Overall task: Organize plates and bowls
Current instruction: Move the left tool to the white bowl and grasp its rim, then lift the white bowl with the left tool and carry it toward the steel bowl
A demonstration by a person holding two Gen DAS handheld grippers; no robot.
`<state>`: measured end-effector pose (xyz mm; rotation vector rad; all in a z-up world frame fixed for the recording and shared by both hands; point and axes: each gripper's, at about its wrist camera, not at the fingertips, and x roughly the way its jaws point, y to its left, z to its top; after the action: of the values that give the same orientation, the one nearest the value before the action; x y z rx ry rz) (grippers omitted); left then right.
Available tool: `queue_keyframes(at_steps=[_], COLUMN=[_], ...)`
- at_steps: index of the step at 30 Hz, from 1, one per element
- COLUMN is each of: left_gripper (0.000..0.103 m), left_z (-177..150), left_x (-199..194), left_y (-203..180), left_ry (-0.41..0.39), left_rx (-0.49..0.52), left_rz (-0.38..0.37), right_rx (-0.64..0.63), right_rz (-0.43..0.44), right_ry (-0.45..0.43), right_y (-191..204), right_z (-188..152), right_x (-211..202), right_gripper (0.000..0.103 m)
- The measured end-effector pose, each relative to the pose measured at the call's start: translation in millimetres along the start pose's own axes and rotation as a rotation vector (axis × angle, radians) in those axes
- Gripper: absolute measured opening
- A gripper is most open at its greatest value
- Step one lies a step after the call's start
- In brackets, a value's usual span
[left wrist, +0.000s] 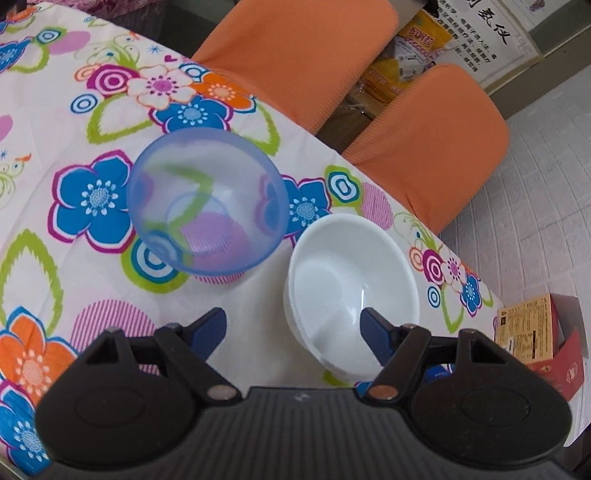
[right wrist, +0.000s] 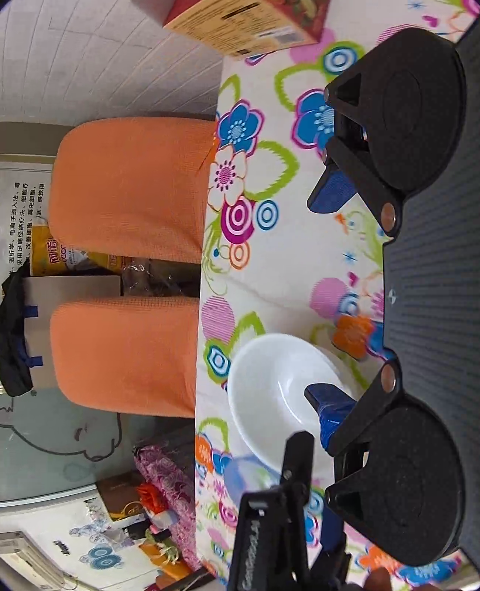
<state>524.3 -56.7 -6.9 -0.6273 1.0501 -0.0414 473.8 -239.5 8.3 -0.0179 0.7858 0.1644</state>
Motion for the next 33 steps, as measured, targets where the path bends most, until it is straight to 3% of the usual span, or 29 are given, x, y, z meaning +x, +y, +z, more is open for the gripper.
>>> queue_keyframes(at_steps=[6, 13, 21, 24, 33], left_gripper=[0.073, 0.073, 0.068, 0.064, 0.062], left_z=[3, 5, 7, 7, 0], left_x=[16, 26, 33, 35, 34], left_y=[-5, -19, -26, -27, -31], left_ry=[-0.007, -0.003, 0.093, 0.131, 0.18], left_rx=[-0.03, 0.047, 0.135, 0.162, 0.255], left_rz=[0.023, 0.04, -0.052, -0.096, -0.115], right_rx=[-0.059, -0.117, -0.14, -0.138, -0.125], right_rz=[0.013, 0.069, 0.172, 0.169, 0.139], right_ry=[0.058, 0.083, 0.108, 0.113, 0.144], right_y=[7, 22, 40, 41, 47], right_z=[4, 4, 3, 3, 4], right_x=[33, 46, 44, 41, 31], right_gripper=[0.086, 0.086, 0.087, 0.086, 0.086])
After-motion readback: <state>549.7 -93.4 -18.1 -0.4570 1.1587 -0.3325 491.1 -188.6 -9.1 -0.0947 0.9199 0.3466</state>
